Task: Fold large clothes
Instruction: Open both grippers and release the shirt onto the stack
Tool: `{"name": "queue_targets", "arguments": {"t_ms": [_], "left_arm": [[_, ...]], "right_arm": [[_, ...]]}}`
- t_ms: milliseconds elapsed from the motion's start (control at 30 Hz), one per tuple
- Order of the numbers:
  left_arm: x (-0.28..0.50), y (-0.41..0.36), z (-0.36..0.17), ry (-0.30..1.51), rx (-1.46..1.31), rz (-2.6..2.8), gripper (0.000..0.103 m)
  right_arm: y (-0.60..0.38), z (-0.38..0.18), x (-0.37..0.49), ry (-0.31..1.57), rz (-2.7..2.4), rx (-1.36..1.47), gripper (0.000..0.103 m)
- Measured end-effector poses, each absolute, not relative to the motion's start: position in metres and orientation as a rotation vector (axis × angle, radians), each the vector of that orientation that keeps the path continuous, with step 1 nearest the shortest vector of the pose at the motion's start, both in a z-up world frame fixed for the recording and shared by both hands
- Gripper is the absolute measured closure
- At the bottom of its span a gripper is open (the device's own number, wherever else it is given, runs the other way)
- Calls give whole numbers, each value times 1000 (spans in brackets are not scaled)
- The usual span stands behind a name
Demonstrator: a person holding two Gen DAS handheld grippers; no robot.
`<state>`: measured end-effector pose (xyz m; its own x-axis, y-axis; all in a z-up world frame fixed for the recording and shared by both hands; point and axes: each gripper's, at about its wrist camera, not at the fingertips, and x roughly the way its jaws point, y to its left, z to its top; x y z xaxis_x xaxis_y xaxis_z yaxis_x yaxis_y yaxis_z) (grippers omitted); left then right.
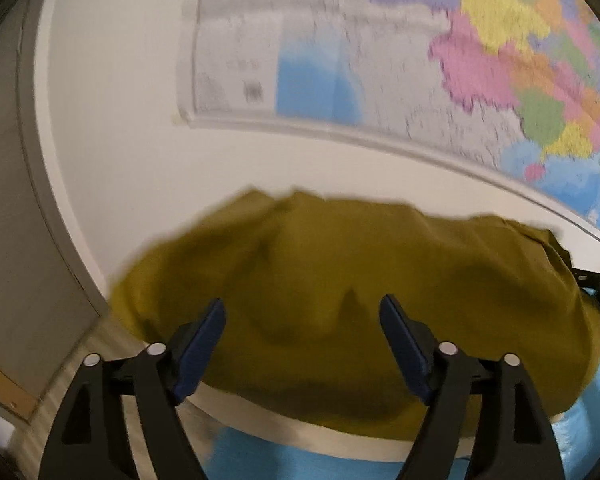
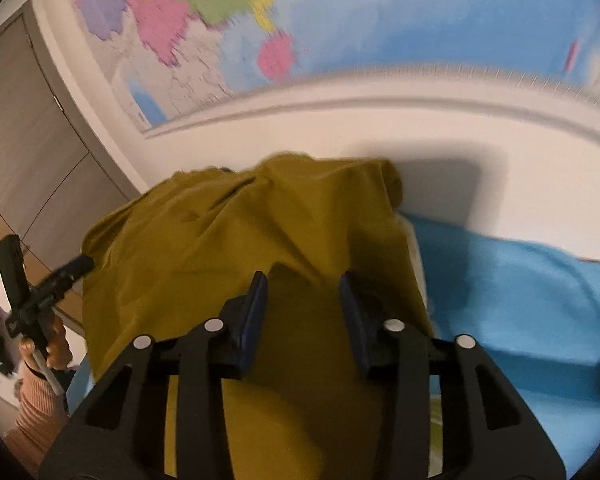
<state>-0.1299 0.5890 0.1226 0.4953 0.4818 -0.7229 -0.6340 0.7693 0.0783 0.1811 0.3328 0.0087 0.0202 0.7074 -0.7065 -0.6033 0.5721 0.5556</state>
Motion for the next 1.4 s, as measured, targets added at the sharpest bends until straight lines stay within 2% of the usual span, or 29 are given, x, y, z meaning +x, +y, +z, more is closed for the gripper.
{"name": "queue_targets", "arguments": {"t_ms": [133,167,233,267,400,533,600,733,800,867,1000,1133,1233,1333,1400], "left_arm": [[-120,619,120,847,-156,774,21],[-120,630,116,862,-180,791,21],[-120,658,102,894,-253,838,22],[-121,667,97,910,-270,863,28],[-118,689,70,993,-324,878,26],[-118,666,85,968,-208,955,27],[-125,646,105,880,-207,924,27],[-122,605,130,785,-200,779,22],[-115,576,129,797,-165,687,22],[-108,555,120,824,-166,583,22],[-95,539,94,920,-137,551,22],[-98,539,100,885,-185,527,23],[-96,526,111,840,-171,486,22],[-92,508,112,846,-135,462,22],[-85,503,106,872,-132,458,22]], "right_arm": [[341,44,157,1065,1134,124,62],[346,48,151,1057,1156,105,58],[357,41,139,1095,1201,68,60],[353,35,135,1114,1204,59,60],[341,9,135,1167,1203,87,61],[322,32,127,1120,1168,84,57],[315,48,116,1069,1202,56,56],[334,61,82,1014,1291,-33,56],[337,52,67,1020,1300,-128,58],[331,38,60,1055,1293,-172,55],[312,31,72,1142,1327,-62,56],[293,46,100,1087,1227,5,52],[296,30,124,1134,1151,54,52],[309,-2,137,1229,1121,59,59],[310,-16,147,1301,1120,112,59]]}}
